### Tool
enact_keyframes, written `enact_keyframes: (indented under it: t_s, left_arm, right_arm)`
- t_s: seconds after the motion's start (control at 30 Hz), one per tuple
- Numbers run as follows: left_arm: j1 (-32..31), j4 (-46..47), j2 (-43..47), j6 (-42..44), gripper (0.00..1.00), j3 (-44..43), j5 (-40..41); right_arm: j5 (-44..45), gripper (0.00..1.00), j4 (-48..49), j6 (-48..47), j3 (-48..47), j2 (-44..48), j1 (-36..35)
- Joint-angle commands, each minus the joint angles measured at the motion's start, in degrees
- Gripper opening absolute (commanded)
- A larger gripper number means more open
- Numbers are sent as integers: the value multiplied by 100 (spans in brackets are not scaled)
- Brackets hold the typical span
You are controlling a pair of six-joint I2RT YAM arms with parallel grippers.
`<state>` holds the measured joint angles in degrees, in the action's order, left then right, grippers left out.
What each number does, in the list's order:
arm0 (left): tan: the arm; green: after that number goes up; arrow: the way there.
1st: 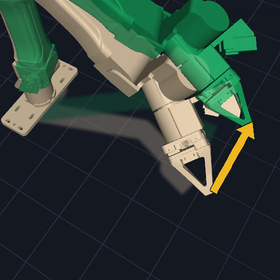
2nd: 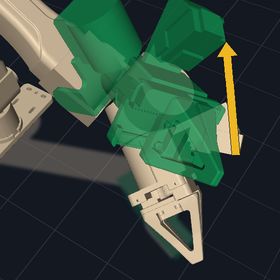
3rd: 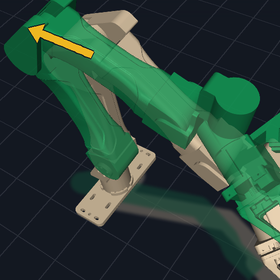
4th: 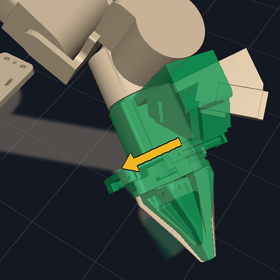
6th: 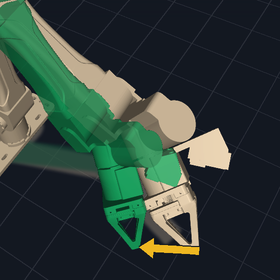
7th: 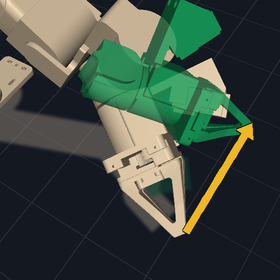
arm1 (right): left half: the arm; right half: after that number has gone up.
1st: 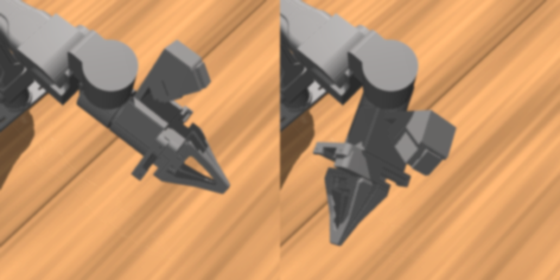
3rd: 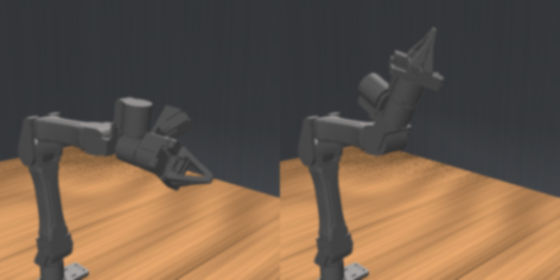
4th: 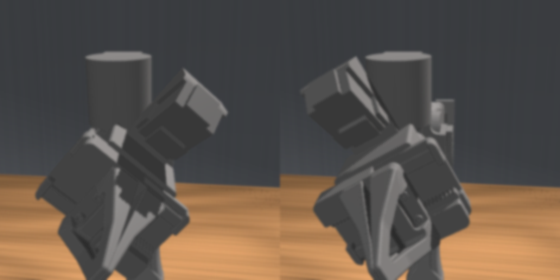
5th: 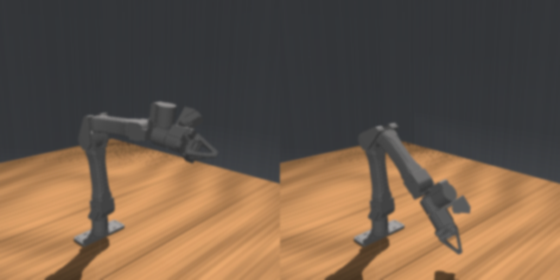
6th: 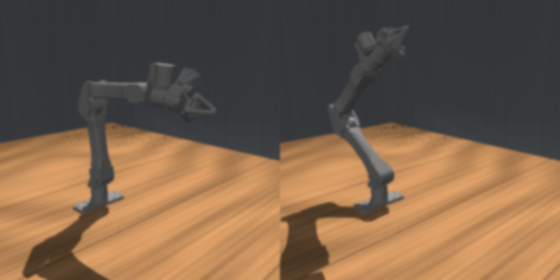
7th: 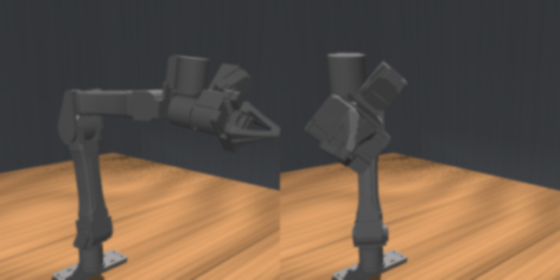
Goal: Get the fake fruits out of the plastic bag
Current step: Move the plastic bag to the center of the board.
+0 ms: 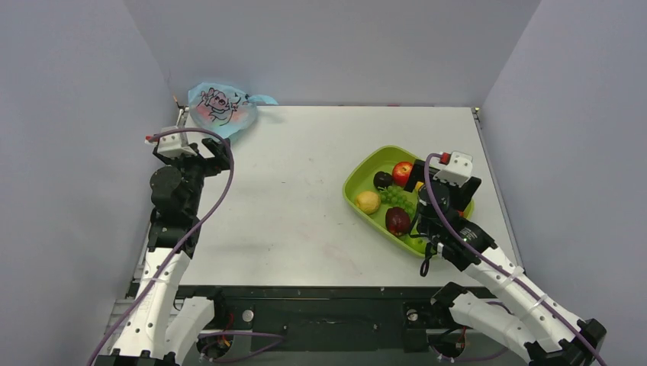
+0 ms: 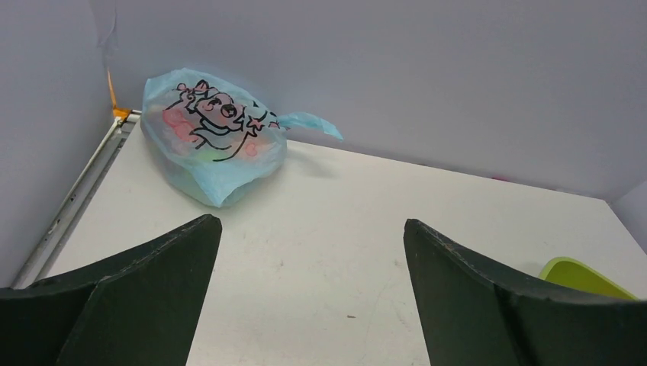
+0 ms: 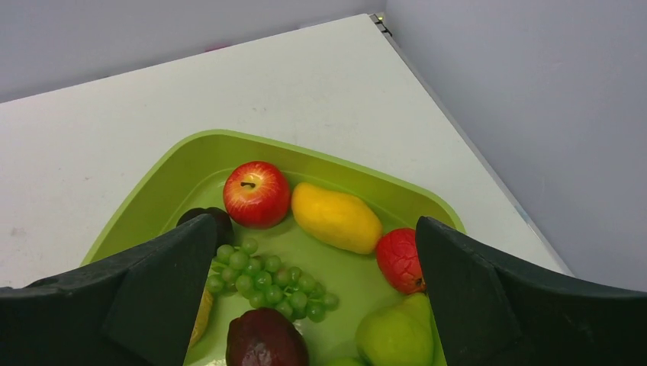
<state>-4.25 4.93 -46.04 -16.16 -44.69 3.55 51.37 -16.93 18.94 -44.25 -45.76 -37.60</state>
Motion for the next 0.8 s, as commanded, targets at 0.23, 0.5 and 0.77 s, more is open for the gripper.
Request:
enact_keyframes:
  t_s: [0.23,0.5,0.77]
  left_arm:
    - [193,363,-407,-324,88,-23,288]
    - [328,-87,-1237,-455,88,-294,625]
    - [745,350,-2180,-1364,87,-363,2]
  right_arm:
    - [-461,100,-42,444,-317,-207,-70]
    - [-1143,100,-423,877,-572,-474,-88]
    - [-1590,100,-487,1045,-562,-543,-123]
